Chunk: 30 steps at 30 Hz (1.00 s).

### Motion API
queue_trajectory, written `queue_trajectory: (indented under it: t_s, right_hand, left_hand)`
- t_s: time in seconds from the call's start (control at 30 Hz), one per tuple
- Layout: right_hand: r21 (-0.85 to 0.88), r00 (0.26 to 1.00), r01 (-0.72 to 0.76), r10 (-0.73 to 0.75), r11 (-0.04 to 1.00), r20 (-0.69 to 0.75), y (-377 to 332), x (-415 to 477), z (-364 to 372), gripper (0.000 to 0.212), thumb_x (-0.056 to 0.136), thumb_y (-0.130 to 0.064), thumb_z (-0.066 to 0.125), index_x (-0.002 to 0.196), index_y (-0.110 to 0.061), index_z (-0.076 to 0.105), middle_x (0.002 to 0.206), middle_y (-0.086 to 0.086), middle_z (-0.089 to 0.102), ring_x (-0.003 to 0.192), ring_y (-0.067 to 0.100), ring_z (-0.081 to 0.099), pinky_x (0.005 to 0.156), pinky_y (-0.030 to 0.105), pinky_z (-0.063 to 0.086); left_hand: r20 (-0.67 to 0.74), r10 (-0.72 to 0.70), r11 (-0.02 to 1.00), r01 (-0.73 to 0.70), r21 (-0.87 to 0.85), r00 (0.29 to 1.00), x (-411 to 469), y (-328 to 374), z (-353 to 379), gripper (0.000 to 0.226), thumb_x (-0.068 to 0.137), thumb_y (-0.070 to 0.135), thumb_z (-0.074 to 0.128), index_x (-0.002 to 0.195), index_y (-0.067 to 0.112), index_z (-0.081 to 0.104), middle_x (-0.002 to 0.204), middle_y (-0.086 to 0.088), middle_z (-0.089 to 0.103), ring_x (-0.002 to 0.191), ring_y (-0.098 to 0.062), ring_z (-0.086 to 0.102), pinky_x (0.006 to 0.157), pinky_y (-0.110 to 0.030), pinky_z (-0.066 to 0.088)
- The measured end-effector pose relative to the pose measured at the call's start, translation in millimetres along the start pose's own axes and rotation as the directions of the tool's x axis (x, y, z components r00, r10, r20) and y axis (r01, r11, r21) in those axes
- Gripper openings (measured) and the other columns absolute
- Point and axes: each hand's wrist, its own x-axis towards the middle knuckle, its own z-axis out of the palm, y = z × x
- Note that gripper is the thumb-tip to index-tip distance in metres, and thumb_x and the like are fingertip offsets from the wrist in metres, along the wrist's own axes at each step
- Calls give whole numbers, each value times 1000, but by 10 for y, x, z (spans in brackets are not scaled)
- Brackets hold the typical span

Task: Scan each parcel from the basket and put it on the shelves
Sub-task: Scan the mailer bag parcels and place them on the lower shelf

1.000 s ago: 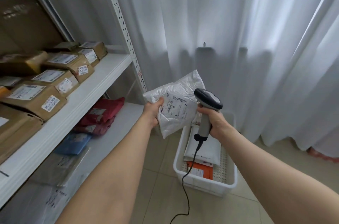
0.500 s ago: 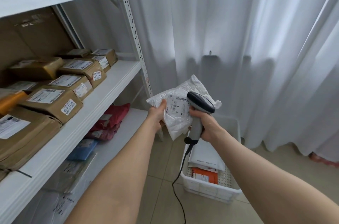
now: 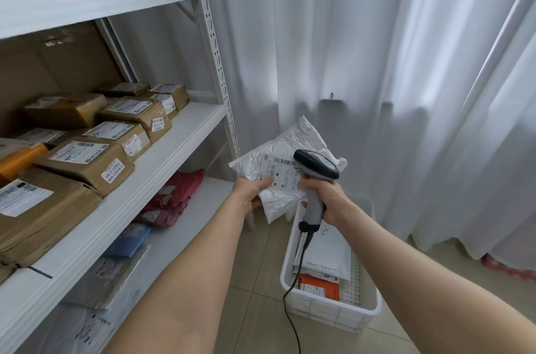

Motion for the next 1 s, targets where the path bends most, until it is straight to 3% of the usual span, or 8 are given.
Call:
queue_trajectory:
  t_s: [0.13,0.2,0.3,0.57,0.83,1.0]
  right_hand:
    - [-83,1000,-7,6,997,-11,23,18,-24,20,83,-3,69,100,-10,62,87,7,63,74,22,60,65,39,55]
    - [-99,999,-20,23,995,31,39,-5,-18,22,84,-2,68,104,-5,61,94,12,65,74,27,65,62,37,56]
    - [-109,998,-22,28,994,59,72,-43,23,20,85,0,64,105,0,60,88,18,69,59,24,68,51,29,55]
    - [-165,999,-32,31,986,-7,46,-114,111,11,87,0,57,99,0,57,61,15,68,39,16,55,40,22,46]
    - [-216,999,-53,52,975,-11,-28,-143,142,5,87,-3,56,91,-2,55,58,14,64,37,14,53,40,20,44]
    - [-261,998,-60,65,963,12,-68,-132,124,10,85,-3,55,95,-2,52,67,15,54,36,15,51,41,21,42]
  left_hand:
    - [-147,60,998,-60,1,987,44,-57,-21,35,79,-1,74,112,1,62,106,-15,69,85,-29,68,59,-35,56]
    - [-211,72,997,-69,24,975,76,-94,-36,36,79,1,75,112,0,62,106,-16,69,85,-29,68,58,-34,56]
    - [-266,74,996,-59,66,961,127,-152,-47,39,79,3,76,114,-1,61,110,-17,68,94,-31,68,79,-45,58]
    - [-311,48,994,-13,113,949,151,-201,-38,42,78,7,77,116,0,60,112,-16,67,98,-31,67,87,-47,56]
    - [-330,14,995,20,101,944,126,-219,-1,39,80,6,75,115,-1,60,111,-16,67,96,-31,68,85,-46,57]
    - [-344,0,995,35,94,939,117,-199,3,40,80,4,75,117,-1,59,113,-16,66,97,-31,67,84,-47,57]
